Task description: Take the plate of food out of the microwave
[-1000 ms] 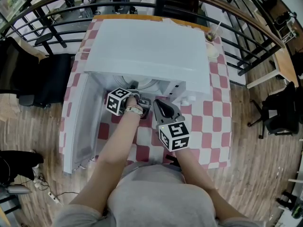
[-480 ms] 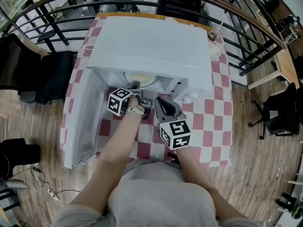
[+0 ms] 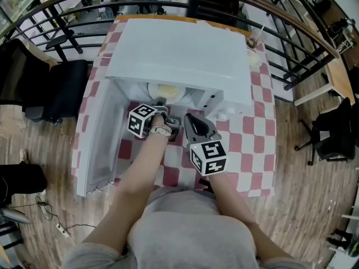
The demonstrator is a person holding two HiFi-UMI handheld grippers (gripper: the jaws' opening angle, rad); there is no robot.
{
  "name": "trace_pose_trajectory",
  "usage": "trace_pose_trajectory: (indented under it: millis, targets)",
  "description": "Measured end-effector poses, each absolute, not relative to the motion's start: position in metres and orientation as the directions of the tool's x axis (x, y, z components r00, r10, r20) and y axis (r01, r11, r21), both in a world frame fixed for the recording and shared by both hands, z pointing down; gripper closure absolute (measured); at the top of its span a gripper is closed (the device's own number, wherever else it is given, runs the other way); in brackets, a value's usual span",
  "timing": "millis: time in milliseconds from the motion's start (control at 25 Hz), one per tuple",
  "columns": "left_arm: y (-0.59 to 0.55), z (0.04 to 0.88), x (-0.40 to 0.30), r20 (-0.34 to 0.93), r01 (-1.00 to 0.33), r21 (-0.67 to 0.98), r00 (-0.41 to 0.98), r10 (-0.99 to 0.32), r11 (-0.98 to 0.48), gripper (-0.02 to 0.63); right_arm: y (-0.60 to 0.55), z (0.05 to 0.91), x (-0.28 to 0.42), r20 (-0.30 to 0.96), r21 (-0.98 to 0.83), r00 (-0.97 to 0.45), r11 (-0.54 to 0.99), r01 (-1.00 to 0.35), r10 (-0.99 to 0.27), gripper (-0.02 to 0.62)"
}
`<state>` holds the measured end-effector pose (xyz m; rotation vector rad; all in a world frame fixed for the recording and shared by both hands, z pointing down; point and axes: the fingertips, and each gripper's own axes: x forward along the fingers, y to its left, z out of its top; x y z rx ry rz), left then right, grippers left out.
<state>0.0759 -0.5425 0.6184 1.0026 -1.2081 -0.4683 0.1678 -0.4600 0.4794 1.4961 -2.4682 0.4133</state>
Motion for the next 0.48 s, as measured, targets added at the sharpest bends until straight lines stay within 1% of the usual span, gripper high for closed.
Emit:
trace_pose_trajectory:
  millis: [200,480]
  targets:
    - [-0.544,0.61,0.074,0.538,-0.205,0.843,0.321,-0.78,0.497,0.492,-0.459,0.477,0.167,0.327,-0.12,-0.455,0.441,-0.89,-0.829,0.569]
    - [-0.546,0.603,0.073,0.518,-0.208,0.855,0.324,-0.791,0.475,0.555,-0.458,0.476,0.169,0.328,-0.115,-0.453,0.441,-0.89,-0.829,0.569]
